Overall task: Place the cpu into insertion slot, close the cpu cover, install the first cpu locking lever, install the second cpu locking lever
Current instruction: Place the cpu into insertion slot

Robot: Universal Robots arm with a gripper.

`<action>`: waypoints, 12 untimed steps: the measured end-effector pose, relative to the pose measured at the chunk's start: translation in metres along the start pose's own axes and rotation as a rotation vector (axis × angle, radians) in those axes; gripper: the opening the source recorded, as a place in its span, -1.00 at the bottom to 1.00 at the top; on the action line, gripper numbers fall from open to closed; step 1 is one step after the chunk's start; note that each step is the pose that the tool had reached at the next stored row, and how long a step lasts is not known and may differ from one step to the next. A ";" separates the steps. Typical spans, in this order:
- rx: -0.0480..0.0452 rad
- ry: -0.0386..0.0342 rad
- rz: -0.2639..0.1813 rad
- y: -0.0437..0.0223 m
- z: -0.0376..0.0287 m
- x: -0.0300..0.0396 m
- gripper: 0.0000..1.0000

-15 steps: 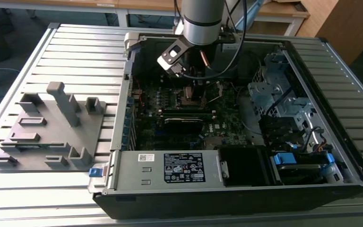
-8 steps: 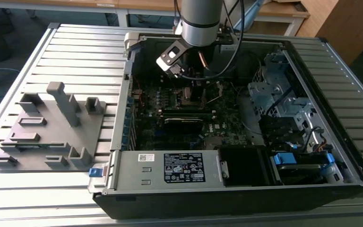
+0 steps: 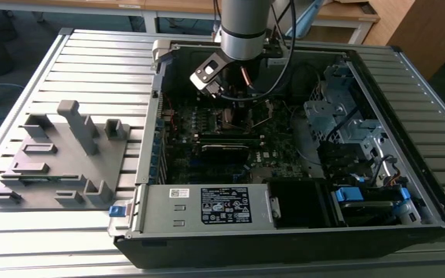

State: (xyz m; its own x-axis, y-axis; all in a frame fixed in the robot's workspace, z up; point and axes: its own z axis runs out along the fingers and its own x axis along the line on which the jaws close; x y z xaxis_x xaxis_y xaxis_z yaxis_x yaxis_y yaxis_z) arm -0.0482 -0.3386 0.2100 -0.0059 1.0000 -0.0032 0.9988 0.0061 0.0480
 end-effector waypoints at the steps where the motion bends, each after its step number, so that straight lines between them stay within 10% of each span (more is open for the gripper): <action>1: 0.0001 0.0001 0.000 -0.0001 0.0014 0.0000 0.08; 12: 0.0003 -0.0001 0.000 -0.0009 0.0052 0.0000 0.08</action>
State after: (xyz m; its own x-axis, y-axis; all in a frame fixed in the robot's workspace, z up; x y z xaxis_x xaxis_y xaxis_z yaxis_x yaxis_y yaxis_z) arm -0.0489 -0.3386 0.2048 -0.0059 1.0000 -0.0032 0.9988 0.0060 0.0477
